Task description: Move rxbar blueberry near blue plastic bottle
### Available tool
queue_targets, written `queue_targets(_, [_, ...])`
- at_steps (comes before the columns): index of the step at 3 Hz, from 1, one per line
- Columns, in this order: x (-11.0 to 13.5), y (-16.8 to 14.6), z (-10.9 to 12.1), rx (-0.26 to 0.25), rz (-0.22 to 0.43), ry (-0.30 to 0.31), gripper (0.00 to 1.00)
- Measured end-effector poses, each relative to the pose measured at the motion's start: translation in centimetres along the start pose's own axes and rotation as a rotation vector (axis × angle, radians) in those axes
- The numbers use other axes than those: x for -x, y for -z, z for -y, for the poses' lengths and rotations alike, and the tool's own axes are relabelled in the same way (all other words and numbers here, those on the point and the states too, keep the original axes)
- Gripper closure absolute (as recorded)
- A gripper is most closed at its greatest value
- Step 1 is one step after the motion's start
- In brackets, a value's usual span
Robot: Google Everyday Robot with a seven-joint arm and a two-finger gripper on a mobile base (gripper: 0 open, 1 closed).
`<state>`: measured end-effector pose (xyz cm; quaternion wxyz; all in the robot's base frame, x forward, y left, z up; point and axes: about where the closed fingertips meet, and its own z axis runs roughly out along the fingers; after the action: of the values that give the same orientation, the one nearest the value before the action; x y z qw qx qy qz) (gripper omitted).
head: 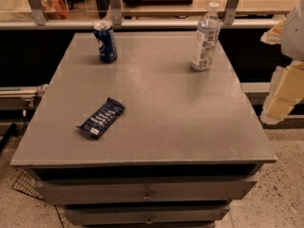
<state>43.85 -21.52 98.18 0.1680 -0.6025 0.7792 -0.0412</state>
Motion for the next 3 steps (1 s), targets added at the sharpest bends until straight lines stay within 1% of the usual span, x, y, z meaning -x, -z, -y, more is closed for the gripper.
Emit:
queue_targets(1, [0.1,0.0,0.0,-0.002,0.003,0.000,0.00])
queue_targets(2, [2.5,-1.6,-0.2,0.022,0.055,0.015,0.00])
queue_targets(3, [9.6,-6.2,-1.8,0.119,0.197,0.037,0.00])
